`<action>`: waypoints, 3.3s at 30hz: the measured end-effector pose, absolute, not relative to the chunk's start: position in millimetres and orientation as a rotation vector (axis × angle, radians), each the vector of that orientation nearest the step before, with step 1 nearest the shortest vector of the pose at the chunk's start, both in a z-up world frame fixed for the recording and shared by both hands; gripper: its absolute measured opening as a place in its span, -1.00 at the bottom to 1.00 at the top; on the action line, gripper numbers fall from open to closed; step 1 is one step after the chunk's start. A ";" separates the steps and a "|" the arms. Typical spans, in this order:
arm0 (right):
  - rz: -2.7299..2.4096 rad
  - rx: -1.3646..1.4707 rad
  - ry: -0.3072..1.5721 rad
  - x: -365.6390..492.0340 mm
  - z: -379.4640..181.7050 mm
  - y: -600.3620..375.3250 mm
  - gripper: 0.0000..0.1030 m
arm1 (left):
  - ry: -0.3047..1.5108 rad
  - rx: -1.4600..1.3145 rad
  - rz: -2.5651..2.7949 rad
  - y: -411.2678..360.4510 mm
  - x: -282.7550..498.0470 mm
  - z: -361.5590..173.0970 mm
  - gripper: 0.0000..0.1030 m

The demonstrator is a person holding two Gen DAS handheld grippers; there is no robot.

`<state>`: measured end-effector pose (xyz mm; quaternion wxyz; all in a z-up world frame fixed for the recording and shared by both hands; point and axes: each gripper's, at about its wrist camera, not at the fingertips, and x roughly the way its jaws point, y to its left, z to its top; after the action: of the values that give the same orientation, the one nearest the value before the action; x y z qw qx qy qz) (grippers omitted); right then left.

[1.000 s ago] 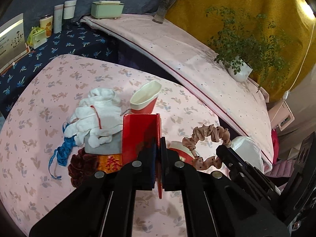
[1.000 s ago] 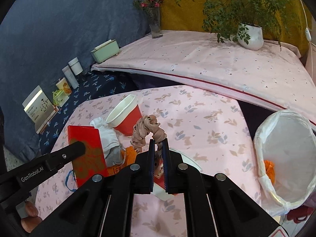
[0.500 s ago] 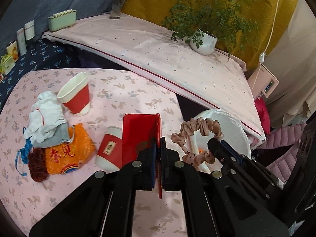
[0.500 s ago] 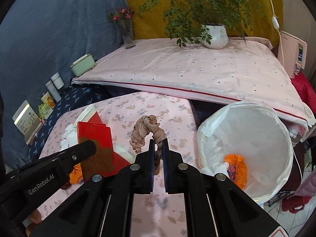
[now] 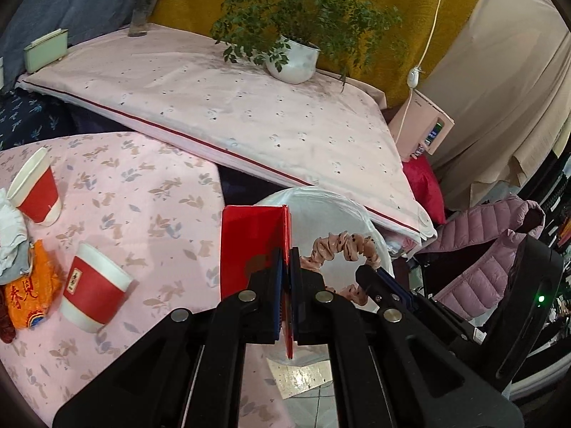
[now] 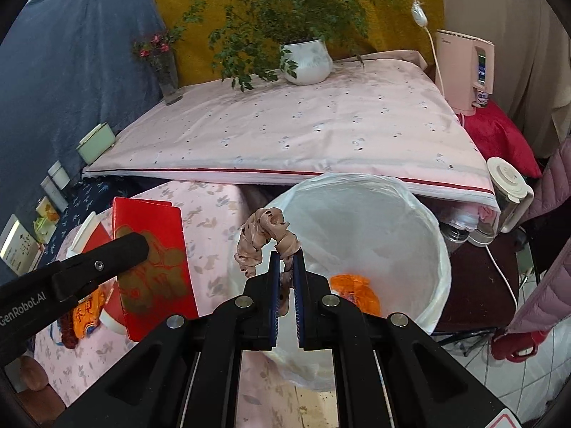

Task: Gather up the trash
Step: 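Carry the envelope and scrunchie over the trash bin and open both tools, then move both tools back over the trash pile on the table, then grasp the dark red velvet scrunchie with the left tool while the right tool grasps the orange printed bag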

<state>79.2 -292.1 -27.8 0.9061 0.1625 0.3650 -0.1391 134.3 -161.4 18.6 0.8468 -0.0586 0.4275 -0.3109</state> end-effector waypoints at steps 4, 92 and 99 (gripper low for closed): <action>-0.315 0.349 0.763 76.1 -35.2 -307.4 -0.86 | 0.916 -0.125 -0.702 -183.1 134.7 12.0 -0.92; 0.090 0.223 0.961 154.2 -101.3 -7.6 -0.11 | 0.985 -0.139 -0.087 144.0 159.7 -89.8 -0.64; 0.096 0.262 0.985 178.5 -110.6 -1.0 -0.10 | 0.989 -0.165 -0.112 147.1 159.4 -89.8 -0.65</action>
<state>178.5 -1.0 -110.6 0.8719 0.1252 0.4711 0.0461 159.4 147.1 -89.8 0.8755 -0.0790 0.4737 -0.0536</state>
